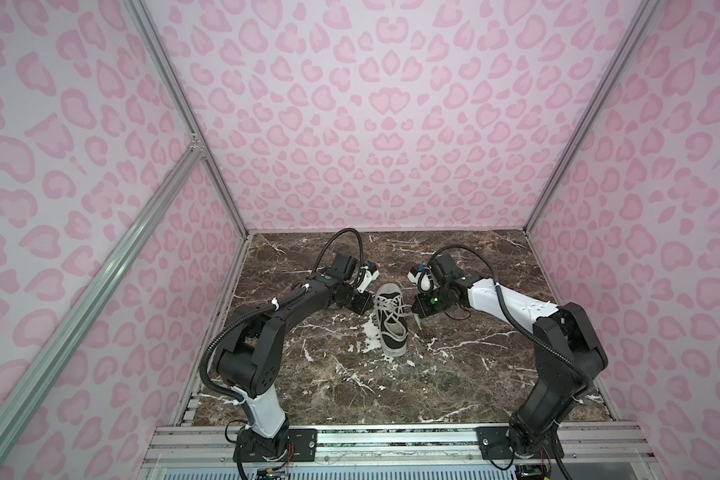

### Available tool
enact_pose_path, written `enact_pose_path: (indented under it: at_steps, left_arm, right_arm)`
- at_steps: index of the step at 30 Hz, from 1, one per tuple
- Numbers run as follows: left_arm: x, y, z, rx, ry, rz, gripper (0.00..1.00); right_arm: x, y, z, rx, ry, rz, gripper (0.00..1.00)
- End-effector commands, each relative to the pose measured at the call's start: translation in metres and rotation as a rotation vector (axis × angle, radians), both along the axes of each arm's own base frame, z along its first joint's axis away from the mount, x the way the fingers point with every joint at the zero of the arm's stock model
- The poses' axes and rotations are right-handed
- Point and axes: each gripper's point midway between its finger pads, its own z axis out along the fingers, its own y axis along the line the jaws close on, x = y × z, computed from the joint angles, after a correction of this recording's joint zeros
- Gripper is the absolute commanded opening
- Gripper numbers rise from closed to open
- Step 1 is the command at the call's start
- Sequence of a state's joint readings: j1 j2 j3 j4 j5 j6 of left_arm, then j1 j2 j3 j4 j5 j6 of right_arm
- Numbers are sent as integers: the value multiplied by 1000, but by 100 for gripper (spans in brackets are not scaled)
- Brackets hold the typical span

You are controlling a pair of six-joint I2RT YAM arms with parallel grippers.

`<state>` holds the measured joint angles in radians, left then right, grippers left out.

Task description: Tie the shoes

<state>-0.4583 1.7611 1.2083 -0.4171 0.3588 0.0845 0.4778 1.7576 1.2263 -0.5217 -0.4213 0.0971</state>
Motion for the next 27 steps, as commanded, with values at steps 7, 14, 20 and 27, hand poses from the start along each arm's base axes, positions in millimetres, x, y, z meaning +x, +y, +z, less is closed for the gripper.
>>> enact_pose_path:
  at_steps: [7, 14, 20, 27]
  left_arm:
    - [19, 0, -3, 49, -31, 14, 19]
    - [15, -6, 0, -61, 30, 43, 44]
    - [9, -2, 6, -188, 78, 105, 51]
    - [-9, -10, -3, -275, 167, 101, 51]
  right_arm:
    - [27, -13, -13, -215, -18, 104, 8]
    - [43, -23, -24, -330, -34, 132, 33]
    - [46, -38, -23, -388, -63, 102, 43]
    - [34, -34, -8, -256, -54, 59, 44]
